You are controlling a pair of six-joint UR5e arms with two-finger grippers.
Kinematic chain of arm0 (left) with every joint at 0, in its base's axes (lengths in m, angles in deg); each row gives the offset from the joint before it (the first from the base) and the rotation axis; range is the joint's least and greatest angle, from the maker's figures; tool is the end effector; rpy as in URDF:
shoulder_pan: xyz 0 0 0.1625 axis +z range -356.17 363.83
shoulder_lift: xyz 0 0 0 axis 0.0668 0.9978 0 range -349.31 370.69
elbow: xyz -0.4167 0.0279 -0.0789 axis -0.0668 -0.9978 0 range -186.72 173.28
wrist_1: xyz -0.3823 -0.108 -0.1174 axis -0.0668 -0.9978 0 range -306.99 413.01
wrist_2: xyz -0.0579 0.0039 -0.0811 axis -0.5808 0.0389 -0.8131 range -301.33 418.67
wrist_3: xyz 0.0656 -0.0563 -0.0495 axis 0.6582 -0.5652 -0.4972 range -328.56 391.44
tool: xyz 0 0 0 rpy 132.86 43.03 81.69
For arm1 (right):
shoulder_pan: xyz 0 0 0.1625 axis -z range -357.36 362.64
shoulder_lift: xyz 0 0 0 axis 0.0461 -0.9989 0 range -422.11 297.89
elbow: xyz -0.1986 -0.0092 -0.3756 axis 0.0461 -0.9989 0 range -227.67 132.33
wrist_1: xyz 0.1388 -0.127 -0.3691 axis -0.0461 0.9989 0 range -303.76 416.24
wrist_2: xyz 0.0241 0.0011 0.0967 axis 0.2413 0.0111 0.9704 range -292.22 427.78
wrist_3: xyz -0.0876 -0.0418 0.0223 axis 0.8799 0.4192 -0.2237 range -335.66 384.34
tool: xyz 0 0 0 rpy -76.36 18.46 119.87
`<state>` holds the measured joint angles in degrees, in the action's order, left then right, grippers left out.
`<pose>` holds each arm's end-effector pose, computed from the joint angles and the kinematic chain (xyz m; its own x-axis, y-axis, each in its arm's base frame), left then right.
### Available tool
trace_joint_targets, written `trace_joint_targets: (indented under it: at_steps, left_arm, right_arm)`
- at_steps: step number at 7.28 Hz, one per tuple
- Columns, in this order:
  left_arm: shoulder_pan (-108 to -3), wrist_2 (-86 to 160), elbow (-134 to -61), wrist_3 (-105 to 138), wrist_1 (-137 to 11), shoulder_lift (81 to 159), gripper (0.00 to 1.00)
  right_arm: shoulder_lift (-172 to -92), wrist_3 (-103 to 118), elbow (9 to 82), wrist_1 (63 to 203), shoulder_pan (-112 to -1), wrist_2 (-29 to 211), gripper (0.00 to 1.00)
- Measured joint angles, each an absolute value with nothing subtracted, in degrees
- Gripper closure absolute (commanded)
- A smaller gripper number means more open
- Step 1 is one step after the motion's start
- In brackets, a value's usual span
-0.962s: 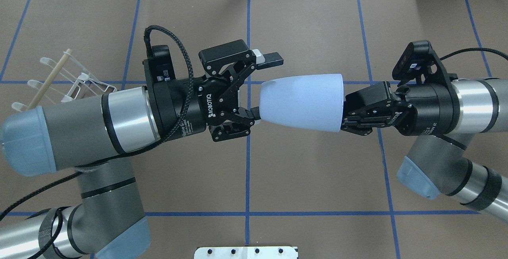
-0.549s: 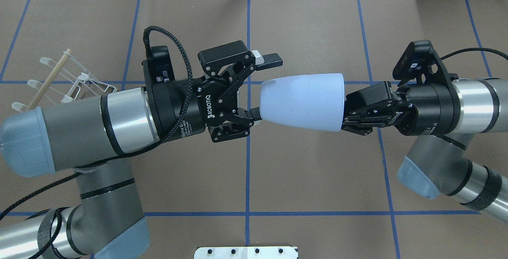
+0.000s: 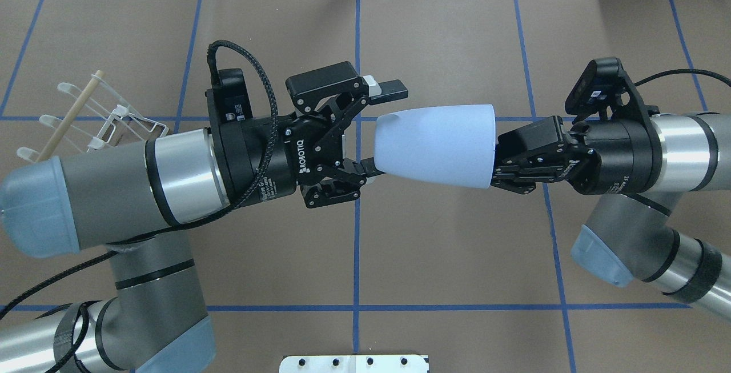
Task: Hang cup on cup holder
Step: 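Close the left gripper on the cup rim and open the right gripper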
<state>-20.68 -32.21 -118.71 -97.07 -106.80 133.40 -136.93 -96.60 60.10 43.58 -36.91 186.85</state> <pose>0.3839 -0.3198 0.0615 -0.6545 -0.3858 -0.6502 -0.0054 0.8623 -0.5063 -0.2775 -0.3393 0.2273 -0.6241 0.0675 0.7784 0.0308 0.9976 -0.0618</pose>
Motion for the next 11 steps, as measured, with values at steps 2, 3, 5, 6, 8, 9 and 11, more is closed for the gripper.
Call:
trace_joint_targets:
  at_steps: [2,3,5,6,8,9,11]
  left_arm:
    - [-20.1,-32.2,-119.2,-97.2,-106.8,133.3,1.0]
    - [-19.5,-32.2,-119.8,-97.3,-107.0,132.9,1.0]
    - [-18.9,-34.5,-120.7,-97.1,-108.6,131.8,1.0]
    - [-19.0,-36.4,-120.9,-97.0,-109.1,131.6,1.0]
    - [-19.3,-37.7,-121.0,-96.9,-109.4,131.6,1.0]
    - [-20.0,-37.8,-121.1,-96.8,-109.3,131.6,1.0]
    - [-23.6,-38.1,-121.0,-96.9,-109.0,131.5,1.0]
  right_arm:
    - [-136.9,-96.6,60.1,43.6,-36.9,186.3,0.01]
    - [-136.9,-96.6,60.0,43.6,-36.9,185.7,0.0]
    - [-137.0,-96.6,60.0,43.6,-36.9,184.8,0.0]
    - [-137.0,-96.6,60.0,43.6,-36.9,184.8,0.0]
    - [-137.3,-96.5,59.9,43.6,-37.0,184.9,0.0]
    - [-137.8,-96.3,59.8,43.6,-37.3,185.3,0.0]
    - [-140.6,-94.5,58.9,43.6,-38.2,185.7,0.0]
